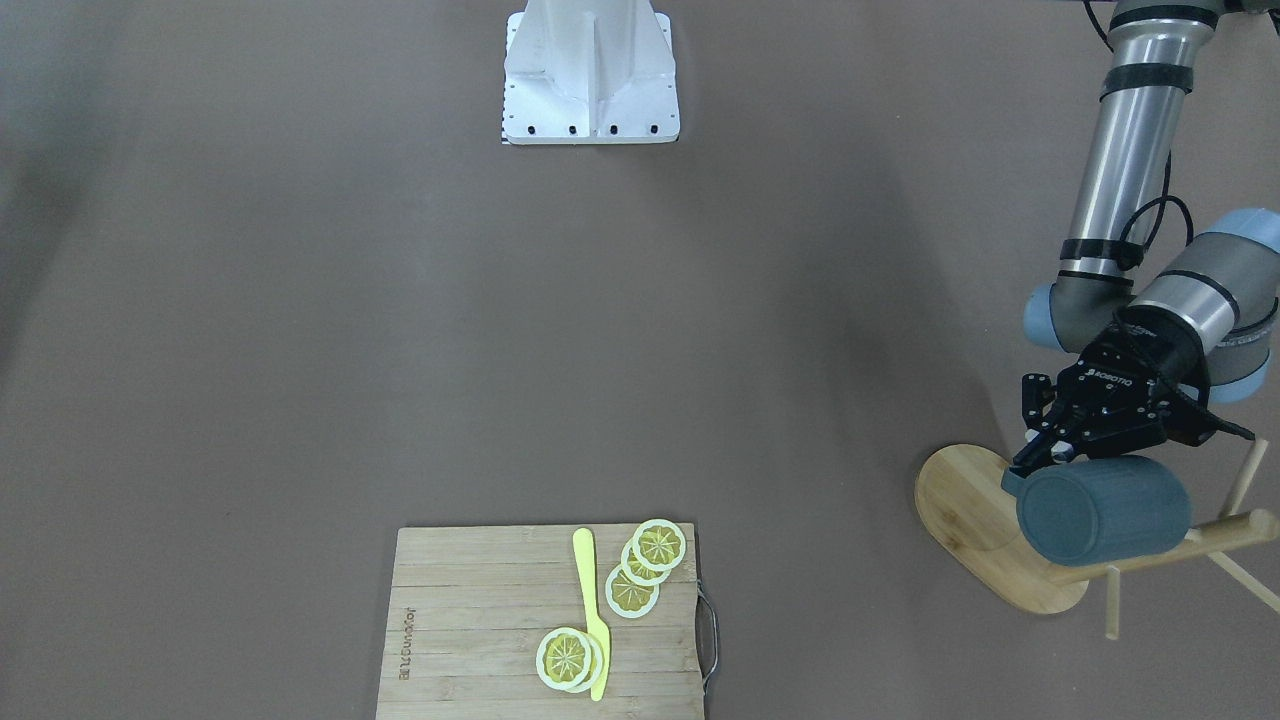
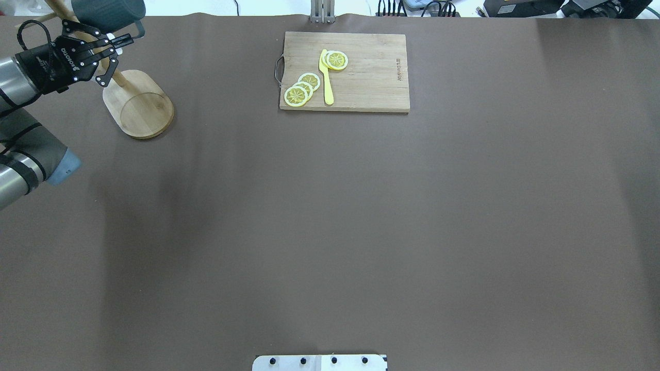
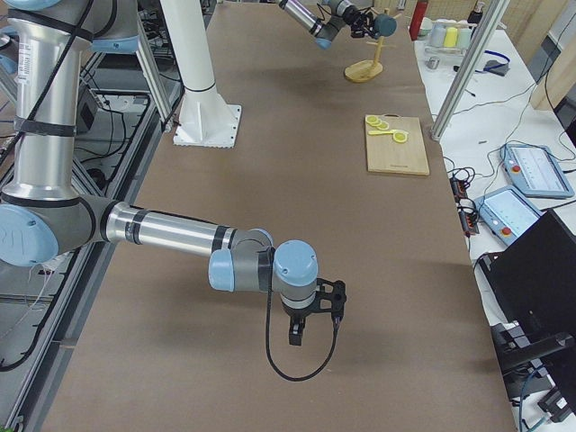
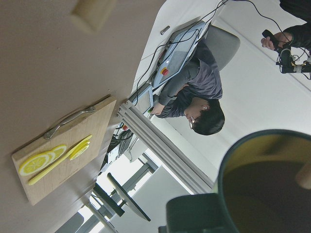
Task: Hang cup on storage rack
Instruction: 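Hook the mug handle over a rack peg with the left gripper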
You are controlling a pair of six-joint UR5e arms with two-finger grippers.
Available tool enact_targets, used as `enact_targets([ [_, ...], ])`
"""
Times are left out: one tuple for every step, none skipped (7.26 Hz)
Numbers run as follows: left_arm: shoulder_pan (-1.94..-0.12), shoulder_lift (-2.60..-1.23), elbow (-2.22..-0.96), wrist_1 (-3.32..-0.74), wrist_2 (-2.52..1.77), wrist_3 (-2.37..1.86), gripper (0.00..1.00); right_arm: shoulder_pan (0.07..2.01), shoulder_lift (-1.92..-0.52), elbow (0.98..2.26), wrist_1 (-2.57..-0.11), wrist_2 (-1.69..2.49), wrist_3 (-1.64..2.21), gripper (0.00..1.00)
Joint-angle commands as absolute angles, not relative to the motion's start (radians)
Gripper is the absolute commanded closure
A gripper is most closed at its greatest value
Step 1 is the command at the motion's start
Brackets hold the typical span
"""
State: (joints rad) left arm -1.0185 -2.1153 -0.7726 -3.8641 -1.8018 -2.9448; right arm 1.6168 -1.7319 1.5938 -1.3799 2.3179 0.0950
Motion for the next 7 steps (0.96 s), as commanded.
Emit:
enact_targets([
  [-1.020,-2.117,-0.747,-3.864,-1.798,-2.944,1.00,1.617,-1.732,1.594,-1.381,2.318,0.095,0.00],
  [-1.020,-2.115,-0.732,-3.864,-1.798,-2.944,1.00,1.617,-1.732,1.594,-1.381,2.318,0.095,0.00],
  [-1.022,-2.115,-0.730,-3.864,-1.799,-2.944,1.00,1.617,-1.732,1.594,-1.381,2.319,0.094,0.00],
  [-1.022,-2.115,-0.730,-3.864,-1.799,-2.944,1.00,1.617,-1.733,1.594,-1.381,2.318,0.094,0.00],
  [-1.023,-2.114,-0.729,-3.864,-1.799,-2.947,1.00,1.617,-1.733,1.594,-1.381,2.318,0.094,0.00],
  [-1.023,-2.114,-0.724,-3.864,-1.799,-2.947,1.00,1.617,-1.733,1.594,-1.381,2.318,0.094,0.00],
  [-1.025,-2.112,-0.723,-3.864,-1.799,-2.947,1.00,1.617,-1.733,1.594,-1.381,2.318,0.094,0.00],
])
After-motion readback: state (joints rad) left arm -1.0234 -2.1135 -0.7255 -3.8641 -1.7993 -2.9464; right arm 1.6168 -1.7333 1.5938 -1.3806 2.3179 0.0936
